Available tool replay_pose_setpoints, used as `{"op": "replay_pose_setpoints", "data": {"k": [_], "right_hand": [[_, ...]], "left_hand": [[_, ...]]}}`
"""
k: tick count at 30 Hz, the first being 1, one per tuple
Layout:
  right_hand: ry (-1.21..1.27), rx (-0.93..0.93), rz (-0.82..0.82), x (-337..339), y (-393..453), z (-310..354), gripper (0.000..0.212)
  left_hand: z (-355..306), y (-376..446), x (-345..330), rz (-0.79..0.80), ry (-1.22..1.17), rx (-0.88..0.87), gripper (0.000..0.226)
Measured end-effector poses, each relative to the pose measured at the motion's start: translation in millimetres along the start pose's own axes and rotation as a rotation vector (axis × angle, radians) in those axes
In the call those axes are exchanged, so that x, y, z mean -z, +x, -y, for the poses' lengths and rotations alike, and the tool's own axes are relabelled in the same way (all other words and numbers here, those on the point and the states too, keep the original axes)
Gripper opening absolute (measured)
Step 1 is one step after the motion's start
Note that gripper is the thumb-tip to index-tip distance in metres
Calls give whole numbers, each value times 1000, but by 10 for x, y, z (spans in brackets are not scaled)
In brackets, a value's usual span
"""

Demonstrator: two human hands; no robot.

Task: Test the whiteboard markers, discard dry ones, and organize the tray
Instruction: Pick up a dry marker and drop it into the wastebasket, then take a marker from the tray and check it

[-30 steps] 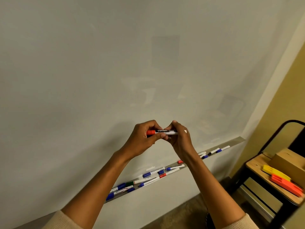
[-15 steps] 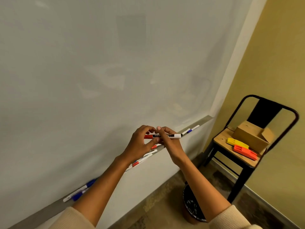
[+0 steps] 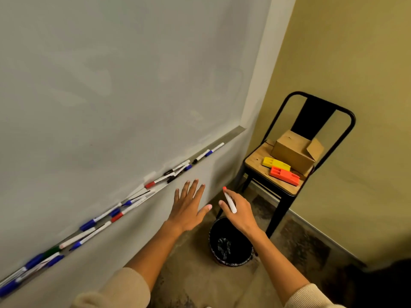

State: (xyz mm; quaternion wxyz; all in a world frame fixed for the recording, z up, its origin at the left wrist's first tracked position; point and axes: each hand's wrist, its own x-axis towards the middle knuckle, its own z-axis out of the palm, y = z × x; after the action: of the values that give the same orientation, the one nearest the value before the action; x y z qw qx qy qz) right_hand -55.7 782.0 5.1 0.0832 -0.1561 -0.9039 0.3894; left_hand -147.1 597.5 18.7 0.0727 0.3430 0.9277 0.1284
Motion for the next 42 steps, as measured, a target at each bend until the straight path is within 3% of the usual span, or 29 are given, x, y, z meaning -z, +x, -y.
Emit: {"op": "replay_pose_setpoints", "data": {"k": [8, 14, 20, 32, 42], "right_hand": [[-158, -200, 67, 148, 165, -771, 83], [-163, -199, 63, 218, 414, -726, 81], [-201, -91, 88, 5, 521, -436, 83], [-285, 203, 281, -1179, 350, 684, 98], [-309, 434, 418, -2298, -154, 1793, 98]], "left_hand": [[-316, 365, -342, 108, 61, 12, 81], [-168, 434, -330, 98, 80, 55, 79], [92, 292, -305, 49, 64, 128, 103], [1047, -844, -51, -86, 34, 361, 88], [2139, -2146, 186, -166, 20, 566, 88]]}}
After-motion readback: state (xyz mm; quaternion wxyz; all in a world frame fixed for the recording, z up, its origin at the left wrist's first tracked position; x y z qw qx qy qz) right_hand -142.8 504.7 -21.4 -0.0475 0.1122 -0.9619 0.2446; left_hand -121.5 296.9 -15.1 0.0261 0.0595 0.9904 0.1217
